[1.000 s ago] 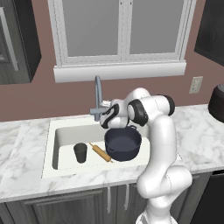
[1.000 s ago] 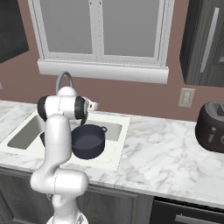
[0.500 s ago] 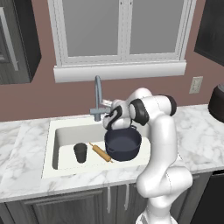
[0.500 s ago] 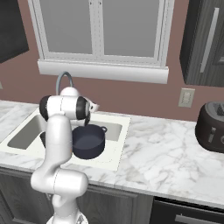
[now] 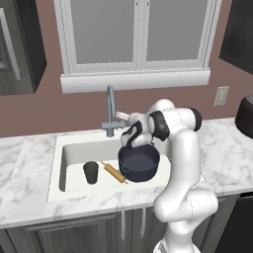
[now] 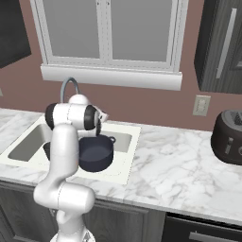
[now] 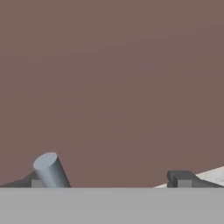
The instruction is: Pick the pot and glass cup and place them in the sink. Then turn on the water.
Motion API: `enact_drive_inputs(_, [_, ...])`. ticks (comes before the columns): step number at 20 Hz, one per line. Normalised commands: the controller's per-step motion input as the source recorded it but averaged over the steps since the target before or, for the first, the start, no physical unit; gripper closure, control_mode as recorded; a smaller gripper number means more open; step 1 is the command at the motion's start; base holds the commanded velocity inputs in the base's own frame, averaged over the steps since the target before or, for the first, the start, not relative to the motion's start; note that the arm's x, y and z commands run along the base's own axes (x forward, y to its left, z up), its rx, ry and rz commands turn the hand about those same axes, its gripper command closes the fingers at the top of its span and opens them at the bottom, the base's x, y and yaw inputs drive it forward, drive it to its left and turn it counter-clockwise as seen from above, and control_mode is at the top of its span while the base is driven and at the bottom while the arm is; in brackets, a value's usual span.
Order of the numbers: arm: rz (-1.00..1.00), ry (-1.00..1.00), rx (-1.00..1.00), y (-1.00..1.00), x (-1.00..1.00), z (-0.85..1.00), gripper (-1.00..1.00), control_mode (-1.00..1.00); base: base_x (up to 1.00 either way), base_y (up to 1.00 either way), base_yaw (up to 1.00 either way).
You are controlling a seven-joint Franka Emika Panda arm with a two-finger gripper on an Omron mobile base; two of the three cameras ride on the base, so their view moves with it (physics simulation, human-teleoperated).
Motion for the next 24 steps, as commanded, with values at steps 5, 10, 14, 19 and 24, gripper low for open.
enact_drive_inputs(5, [0.0,0.0,0.01,-0.4,0.0,0.03,-1.0,-1.0,0.0,0.0,0.0])
enact_drive_inputs(10, [0.0,-0.01,0.0,-0.32,0.0,0.01,-1.0,-1.0,0.0,0.0,0.0])
enact_drive_inputs(14, [0.01,-0.04,0.0,-0.24,0.0,0.0,-1.0,-1.0,0.0,0.0,0.0])
enact_drive_inputs(19, [0.01,-0.12,0.0,-0.2,0.0,0.0,-1.0,-1.0,0.0,0.0,0.0])
enact_drive_inputs(24, [0.02,-0.09,0.0,-0.27,0.02,0.0,-1.0,-1.0,0.0,0.0,0.0])
